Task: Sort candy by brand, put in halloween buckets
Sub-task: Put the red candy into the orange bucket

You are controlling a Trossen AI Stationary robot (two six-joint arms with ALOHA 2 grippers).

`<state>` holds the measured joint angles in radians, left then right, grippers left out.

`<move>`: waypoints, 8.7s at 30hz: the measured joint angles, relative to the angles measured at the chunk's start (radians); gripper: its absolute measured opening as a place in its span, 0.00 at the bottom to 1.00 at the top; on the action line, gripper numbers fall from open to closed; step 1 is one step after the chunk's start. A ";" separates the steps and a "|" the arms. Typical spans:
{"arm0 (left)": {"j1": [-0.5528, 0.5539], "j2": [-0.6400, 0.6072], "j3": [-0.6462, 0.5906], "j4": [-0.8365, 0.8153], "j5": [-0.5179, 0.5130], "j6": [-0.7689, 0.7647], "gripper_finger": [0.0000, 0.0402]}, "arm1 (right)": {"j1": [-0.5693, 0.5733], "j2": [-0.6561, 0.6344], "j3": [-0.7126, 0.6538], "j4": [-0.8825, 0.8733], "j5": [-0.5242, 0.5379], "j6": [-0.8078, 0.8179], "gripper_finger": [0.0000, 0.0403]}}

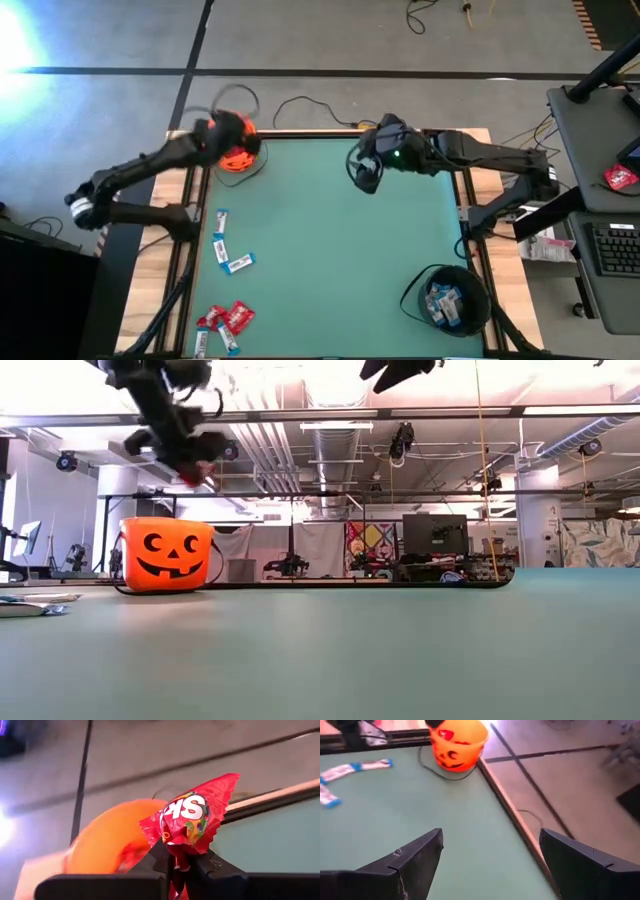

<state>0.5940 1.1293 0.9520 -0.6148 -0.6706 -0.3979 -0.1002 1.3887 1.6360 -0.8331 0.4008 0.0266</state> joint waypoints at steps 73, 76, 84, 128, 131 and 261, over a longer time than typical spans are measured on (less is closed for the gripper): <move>-1.468 0.648 0.116 -0.182 0.714 -1.168 0.61 | 0.340 -0.110 -0.138 0.055 -0.292 0.878 0.81; -1.466 0.676 0.117 -0.121 0.716 -1.165 0.61 | 0.354 -0.110 -0.138 0.063 -0.292 0.891 0.81; -1.466 0.721 0.119 -0.113 0.678 -1.193 0.54 | 0.362 -0.109 -0.138 0.065 -0.273 0.919 0.81; 0.407 0.232 0.132 -0.214 0.400 0.049 0.09 | 0.314 -0.150 -0.138 -0.048 -0.172 0.490 0.81; 0.434 0.267 0.132 -0.215 0.405 0.094 0.09 | 0.267 -0.151 -0.138 -0.048 -0.172 0.474 0.81; -0.992 0.650 0.039 0.049 0.327 -0.682 0.12 | 0.546 0.241 0.113 -0.074 -0.352 0.720 0.81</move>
<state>-0.3983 1.7796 0.9913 -0.5653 -0.3434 -1.0801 0.4454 1.6299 1.7493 -0.9068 0.0492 0.7467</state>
